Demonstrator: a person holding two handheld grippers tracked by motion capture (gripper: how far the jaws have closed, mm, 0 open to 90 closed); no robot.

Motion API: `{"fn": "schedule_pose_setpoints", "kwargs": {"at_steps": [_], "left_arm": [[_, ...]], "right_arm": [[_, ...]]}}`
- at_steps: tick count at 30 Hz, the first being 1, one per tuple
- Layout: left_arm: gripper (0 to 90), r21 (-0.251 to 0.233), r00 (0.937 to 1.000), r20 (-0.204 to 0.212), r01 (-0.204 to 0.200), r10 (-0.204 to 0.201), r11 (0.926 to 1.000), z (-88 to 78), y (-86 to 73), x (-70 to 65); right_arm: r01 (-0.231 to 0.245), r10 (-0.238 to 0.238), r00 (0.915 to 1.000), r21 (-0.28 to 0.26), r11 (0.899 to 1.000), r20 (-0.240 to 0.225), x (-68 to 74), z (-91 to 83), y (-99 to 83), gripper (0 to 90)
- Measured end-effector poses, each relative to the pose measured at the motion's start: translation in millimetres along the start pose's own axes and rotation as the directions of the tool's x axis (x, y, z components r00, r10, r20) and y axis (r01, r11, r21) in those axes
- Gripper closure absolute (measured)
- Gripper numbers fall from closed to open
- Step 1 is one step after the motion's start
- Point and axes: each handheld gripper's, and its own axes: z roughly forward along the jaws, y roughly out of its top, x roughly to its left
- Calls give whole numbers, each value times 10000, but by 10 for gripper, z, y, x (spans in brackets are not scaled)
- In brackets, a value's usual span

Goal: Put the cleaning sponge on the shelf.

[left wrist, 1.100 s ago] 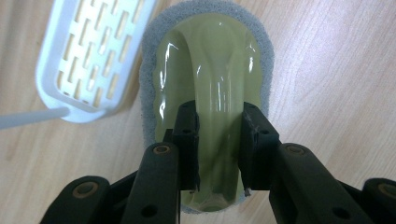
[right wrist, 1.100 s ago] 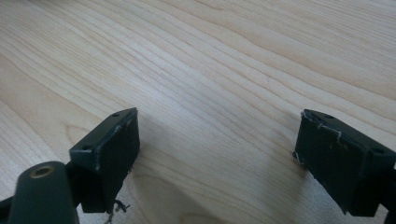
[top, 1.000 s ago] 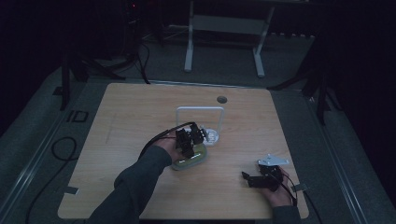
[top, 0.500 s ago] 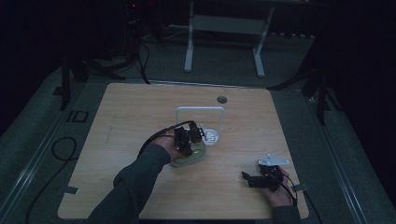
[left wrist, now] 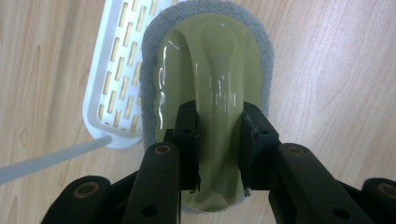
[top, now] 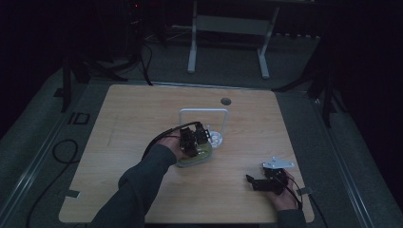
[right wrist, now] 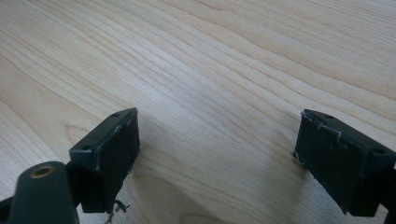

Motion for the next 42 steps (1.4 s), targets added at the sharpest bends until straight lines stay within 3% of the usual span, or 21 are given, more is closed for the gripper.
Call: {"fn": "schedule_pose_setpoints", "kwargs": {"at_steps": [13,17,42], "left_arm": [[718,-198,9982,-258,-556,551,9983,2,20,35],[718,-265,9954,-260,-925,918,9954,21,19,42],[718,-324,9894,-485,-1385,1368,9898,103,83,79]], "right_arm": [[0,0,10000,0,10000,-1,0,0,0,134],[-7,7,10000,-4,10000,-3,0,0,0,134],[7,-7,10000,2,10000,-2,0,0,0,134]]}}
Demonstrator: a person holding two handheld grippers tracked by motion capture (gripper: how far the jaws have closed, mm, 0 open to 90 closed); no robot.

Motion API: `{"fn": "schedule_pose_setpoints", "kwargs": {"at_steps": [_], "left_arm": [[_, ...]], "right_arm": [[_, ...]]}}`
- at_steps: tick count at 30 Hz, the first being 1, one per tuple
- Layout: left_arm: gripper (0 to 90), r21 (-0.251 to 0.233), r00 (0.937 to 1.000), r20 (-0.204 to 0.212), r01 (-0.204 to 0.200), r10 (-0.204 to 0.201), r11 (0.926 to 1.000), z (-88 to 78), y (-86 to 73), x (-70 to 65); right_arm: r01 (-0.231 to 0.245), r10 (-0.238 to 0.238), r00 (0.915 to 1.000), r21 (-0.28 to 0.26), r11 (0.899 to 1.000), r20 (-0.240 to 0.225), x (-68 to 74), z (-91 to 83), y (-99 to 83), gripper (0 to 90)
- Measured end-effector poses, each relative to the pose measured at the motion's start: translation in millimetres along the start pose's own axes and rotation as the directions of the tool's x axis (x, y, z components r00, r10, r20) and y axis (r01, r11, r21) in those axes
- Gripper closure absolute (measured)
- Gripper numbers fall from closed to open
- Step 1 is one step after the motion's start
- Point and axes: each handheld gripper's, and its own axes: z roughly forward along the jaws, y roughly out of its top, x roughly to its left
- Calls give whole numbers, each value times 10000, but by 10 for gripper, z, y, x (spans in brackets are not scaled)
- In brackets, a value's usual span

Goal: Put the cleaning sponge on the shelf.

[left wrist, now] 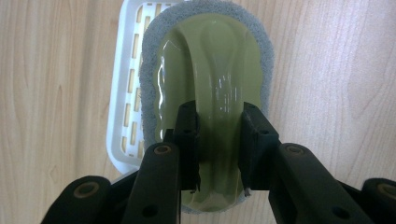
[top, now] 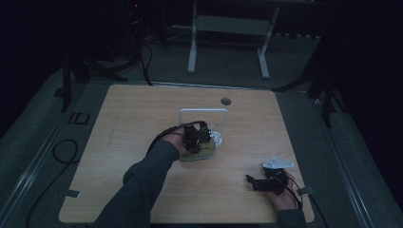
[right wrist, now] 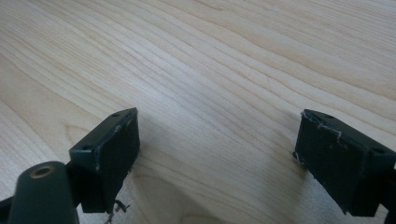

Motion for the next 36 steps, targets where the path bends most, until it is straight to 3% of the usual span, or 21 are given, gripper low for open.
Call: {"fn": "schedule_pose_setpoints", "kwargs": {"at_steps": [18,36], "left_arm": [[718,41,9985,-449,-306,307,9995,-21,108,31],[718,204,9961,-479,-731,741,9971,82,139,65]], "right_arm": [[-25,25,10000,5,10000,2,1,0,0,134],[-24,24,10000,8,10000,-6,1,0,1,134]]}}
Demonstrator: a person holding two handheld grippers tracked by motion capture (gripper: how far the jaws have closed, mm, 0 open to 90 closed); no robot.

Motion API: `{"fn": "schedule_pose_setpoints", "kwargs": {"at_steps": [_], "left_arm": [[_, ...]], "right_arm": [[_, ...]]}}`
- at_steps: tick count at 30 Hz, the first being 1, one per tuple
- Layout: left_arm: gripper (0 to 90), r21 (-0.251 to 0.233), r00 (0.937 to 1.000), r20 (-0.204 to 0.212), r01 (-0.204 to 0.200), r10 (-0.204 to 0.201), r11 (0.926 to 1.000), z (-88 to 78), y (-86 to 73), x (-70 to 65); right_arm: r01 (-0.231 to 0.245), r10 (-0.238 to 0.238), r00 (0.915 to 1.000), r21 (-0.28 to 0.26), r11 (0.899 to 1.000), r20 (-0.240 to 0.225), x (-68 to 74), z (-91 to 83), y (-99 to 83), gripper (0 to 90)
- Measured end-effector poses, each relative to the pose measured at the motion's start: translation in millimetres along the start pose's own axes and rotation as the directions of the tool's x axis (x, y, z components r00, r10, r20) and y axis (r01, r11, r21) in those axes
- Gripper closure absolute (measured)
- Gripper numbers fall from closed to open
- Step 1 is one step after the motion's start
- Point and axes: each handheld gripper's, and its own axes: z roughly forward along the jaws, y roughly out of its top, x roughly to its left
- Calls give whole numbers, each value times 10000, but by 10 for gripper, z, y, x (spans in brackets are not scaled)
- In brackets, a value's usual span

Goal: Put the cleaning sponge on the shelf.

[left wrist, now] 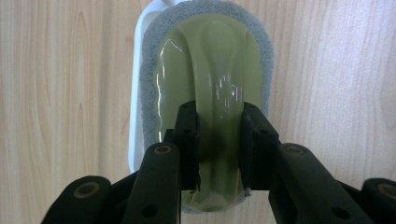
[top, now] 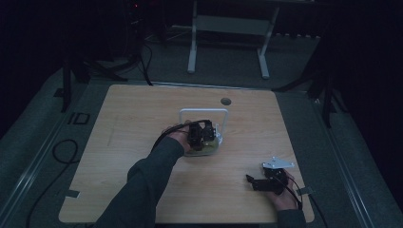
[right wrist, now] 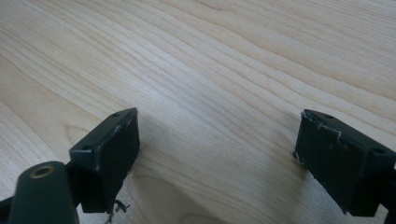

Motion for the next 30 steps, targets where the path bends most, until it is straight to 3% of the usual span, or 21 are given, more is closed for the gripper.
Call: {"fn": "schedule_pose_setpoints", "kwargs": {"at_steps": [19,30], "left_arm": [[718,88,9989,-66,-455,455,9989,-24,63,64],[718,292,9972,-477,-560,573,9980,24,59,92]], "right_arm": [[5,-5,10000,-3,10000,6,-1,2,1,134],[-3,3,10000,-4,10000,8,-2,2,1,134]]}}
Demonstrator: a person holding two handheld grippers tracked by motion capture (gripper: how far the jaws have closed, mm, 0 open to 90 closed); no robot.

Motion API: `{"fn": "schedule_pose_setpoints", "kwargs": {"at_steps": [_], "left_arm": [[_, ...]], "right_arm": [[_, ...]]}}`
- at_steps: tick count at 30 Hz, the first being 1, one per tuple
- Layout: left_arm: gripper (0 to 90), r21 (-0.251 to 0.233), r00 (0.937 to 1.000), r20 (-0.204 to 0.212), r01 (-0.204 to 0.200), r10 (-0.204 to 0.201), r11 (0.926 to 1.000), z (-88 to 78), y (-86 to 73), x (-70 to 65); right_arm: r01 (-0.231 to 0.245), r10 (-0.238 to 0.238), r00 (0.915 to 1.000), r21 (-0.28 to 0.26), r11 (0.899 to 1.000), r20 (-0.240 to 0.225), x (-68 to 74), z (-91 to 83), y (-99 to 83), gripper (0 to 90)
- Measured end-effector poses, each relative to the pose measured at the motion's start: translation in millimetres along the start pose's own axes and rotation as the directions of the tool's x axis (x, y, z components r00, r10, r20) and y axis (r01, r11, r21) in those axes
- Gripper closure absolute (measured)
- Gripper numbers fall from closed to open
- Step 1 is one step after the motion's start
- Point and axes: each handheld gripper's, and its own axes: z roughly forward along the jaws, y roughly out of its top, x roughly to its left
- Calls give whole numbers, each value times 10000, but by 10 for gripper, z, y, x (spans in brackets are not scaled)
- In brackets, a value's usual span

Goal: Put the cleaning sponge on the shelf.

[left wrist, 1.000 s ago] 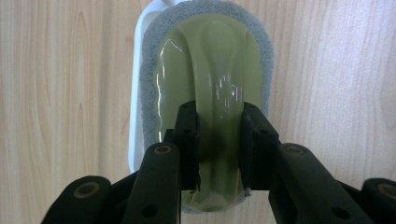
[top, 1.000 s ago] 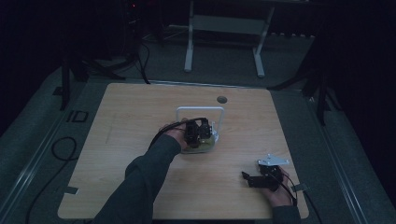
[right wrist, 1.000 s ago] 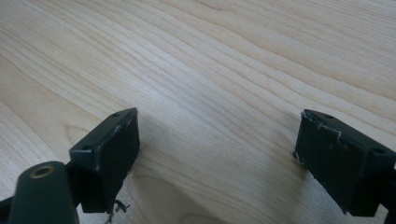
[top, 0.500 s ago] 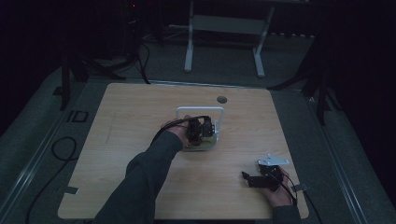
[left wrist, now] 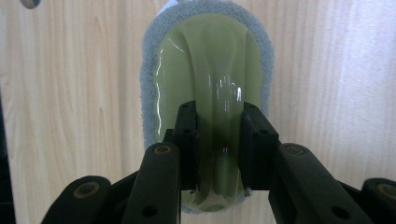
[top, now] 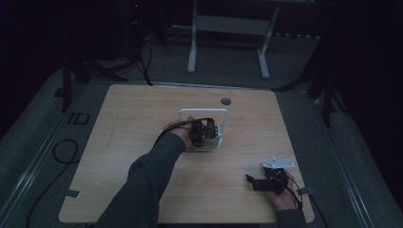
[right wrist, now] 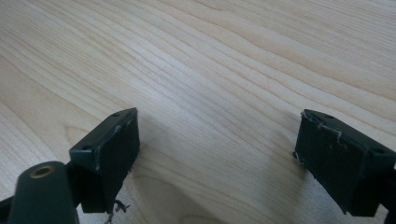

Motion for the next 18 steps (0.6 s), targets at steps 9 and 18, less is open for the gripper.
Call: {"fn": "schedule_pose_setpoints", "kwargs": {"at_steps": [9,18], "left_arm": [[718,111,9993,-145,-345,347,9993,73,28,-6],[717,143,9988,-377,-293,298,9995,106,52,10]], "right_arm": [[1,-1,10000,8,10000,0,0,0,0,134],[-9,9,10000,9,10000,-7,0,0,0,134]]}}
